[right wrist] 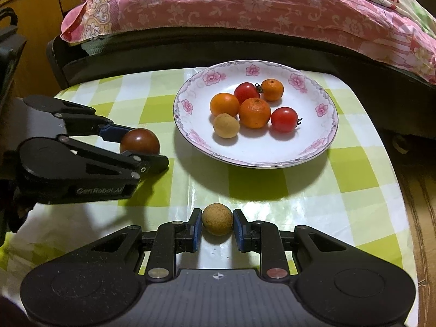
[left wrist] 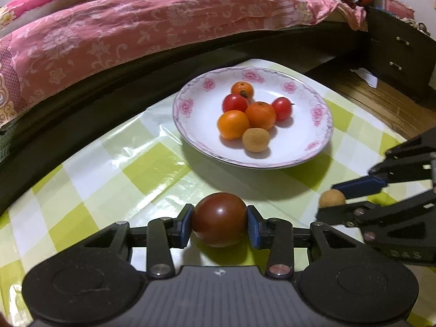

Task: Organize fruits
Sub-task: 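Carry the brown fruit and dark tomato in both tools over the plate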

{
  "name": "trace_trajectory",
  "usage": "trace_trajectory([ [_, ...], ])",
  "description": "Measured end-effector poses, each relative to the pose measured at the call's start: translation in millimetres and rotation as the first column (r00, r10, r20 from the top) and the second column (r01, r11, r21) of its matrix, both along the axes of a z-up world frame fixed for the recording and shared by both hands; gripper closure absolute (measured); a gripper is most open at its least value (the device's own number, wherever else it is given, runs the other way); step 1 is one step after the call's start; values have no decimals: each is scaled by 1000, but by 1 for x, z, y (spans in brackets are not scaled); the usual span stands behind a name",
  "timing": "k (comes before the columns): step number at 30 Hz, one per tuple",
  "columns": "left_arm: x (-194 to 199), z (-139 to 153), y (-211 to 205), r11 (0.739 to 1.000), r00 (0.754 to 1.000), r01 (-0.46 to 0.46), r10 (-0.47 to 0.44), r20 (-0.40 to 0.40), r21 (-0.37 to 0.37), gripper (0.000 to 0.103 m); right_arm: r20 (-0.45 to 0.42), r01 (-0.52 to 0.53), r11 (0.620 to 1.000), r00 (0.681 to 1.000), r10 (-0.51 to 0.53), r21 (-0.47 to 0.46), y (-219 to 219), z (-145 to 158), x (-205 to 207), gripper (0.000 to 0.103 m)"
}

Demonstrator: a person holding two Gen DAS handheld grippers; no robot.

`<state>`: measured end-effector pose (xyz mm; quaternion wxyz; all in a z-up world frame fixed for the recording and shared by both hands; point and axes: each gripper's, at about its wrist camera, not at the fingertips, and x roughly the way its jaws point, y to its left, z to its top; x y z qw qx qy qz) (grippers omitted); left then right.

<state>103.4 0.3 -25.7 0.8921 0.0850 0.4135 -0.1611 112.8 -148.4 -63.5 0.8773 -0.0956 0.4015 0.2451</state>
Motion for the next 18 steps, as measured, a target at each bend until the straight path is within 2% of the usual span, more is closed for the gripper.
trace_trajectory([
  [11,-24,3,-14,997,996,82,-82,-33,-1,55,6,-7,1000,1000,8,-25,3,1,-3,83],
  [18,-26,-4,-18,995,994,98,-97,-41,22,55,23,-24,998,999,26,-50,5,0,-6,83],
])
